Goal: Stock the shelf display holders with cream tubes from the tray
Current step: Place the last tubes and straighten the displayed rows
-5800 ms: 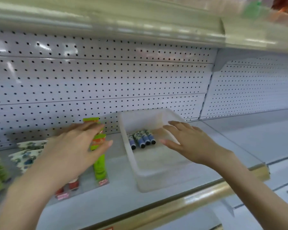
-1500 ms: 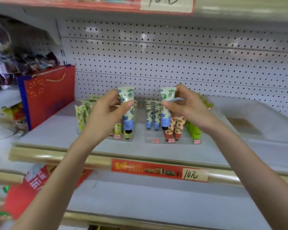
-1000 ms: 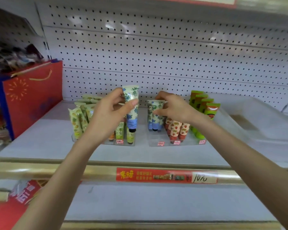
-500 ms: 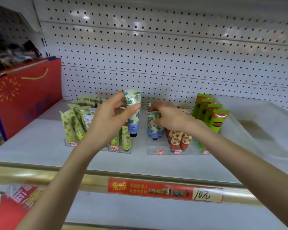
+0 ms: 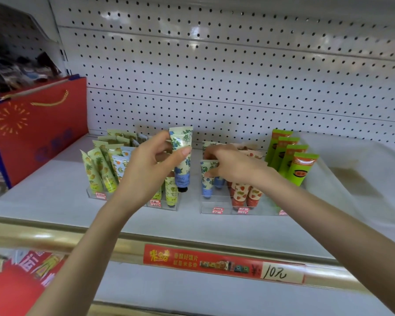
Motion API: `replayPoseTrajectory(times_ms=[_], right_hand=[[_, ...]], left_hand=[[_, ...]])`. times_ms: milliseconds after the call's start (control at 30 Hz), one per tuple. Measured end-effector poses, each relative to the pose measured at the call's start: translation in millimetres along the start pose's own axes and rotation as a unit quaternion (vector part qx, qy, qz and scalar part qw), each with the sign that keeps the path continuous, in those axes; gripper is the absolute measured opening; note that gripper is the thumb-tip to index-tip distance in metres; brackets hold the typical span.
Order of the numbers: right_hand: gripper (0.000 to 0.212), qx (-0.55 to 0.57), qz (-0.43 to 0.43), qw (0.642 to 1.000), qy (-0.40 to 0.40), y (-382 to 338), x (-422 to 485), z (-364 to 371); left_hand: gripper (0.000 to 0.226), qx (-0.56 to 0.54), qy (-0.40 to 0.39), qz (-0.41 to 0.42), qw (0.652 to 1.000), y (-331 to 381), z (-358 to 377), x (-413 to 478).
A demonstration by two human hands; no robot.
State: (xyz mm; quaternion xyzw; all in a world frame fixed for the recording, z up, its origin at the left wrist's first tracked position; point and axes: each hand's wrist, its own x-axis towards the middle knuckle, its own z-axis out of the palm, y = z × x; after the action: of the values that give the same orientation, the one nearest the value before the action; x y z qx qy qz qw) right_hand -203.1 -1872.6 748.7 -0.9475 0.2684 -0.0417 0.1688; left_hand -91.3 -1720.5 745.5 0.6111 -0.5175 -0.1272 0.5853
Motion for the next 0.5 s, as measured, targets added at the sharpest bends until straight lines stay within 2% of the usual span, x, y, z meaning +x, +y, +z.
replayPoseTrajectory(times_ms=[167,267,300,433,500], right_hand=[[0.03,-0.003,-0.009,1.0,0.003,2.2,-0.2,-2.0],[0.031,0.022,-0.016,1.0,0.008,5.5,0.1,-5.6],[0.03,0.036,-0.019,0.999,0.009,6.0,-0.5,-7.8],[0.027,0.136,-0.024,0.99,0.018,12.5,-2.3,-17.2],[0.021,0.191,-0.04,0.98,0.039,14.6,-7.2,-23.6]], left_hand=[[0.014,-0.003,-0.005,0.006,1.0,0.5,0.2,-5.8],[0.033,-0.001,-0.006,0.003,1.0,-1.2,-2.4,-8.7],[0.037,-0.001,-0.008,0.001,1.0,-2.0,-3.5,-9.4],[0.027,-0.011,-0.02,-0.011,1.0,-1.8,-4.4,-13.0],[0.045,-0.011,-0.036,-0.017,0.999,-3.0,-4.1,-13.7]])
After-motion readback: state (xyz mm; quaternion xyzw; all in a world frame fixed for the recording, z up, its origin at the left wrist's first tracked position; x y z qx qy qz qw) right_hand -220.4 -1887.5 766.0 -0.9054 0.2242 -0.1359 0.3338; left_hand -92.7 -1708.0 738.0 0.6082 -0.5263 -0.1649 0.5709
